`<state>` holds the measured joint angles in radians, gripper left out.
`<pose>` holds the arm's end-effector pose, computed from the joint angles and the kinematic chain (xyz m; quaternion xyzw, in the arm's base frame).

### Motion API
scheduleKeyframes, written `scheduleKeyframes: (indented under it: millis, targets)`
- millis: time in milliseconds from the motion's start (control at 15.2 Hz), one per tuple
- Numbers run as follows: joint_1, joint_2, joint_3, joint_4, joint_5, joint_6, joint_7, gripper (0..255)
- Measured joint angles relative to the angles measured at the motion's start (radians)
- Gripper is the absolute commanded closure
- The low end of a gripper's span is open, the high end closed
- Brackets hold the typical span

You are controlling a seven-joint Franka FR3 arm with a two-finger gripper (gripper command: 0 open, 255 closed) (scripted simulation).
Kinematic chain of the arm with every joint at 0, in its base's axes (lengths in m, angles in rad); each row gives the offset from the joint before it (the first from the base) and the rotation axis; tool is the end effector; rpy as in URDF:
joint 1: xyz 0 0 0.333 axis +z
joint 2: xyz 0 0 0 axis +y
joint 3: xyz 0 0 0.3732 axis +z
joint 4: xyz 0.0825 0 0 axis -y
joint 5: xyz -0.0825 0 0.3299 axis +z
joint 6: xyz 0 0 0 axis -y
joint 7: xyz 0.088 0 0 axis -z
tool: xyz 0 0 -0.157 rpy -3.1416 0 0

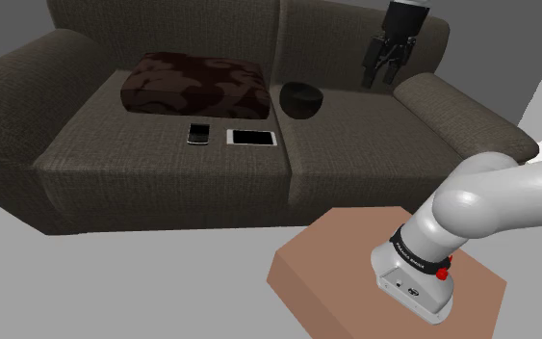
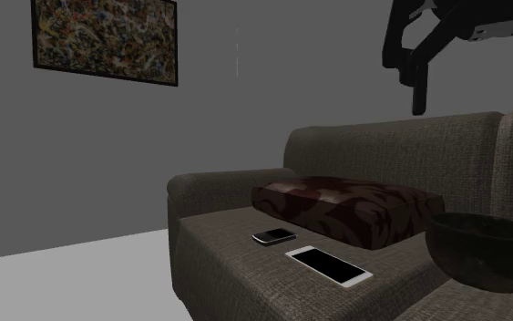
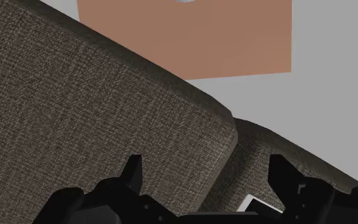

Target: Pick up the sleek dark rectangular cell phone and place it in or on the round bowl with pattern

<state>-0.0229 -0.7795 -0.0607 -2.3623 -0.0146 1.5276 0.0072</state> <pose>0.2054 -0.0262 0.5729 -0.9989 0.0361 0.0276 0.0148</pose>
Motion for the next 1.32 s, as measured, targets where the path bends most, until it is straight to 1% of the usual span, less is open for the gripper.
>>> scheduleKeyframes:
  millis: [132, 462, 924, 1320]
  targets:
    - [0.002, 0.010, 0.007, 0.000, 0.006, 0.010, 0.011, 0]
    - [0.019, 0.090, 0.078, -0.026, 0.062, 0.124, 0.118, 0]
    - [0.041, 0.288, 0.180, 0.016, 0.120, 0.298, 0.275, 0]
    - [0.051, 0.494, 0.258, 0.112, 0.128, 0.425, 0.413, 0]
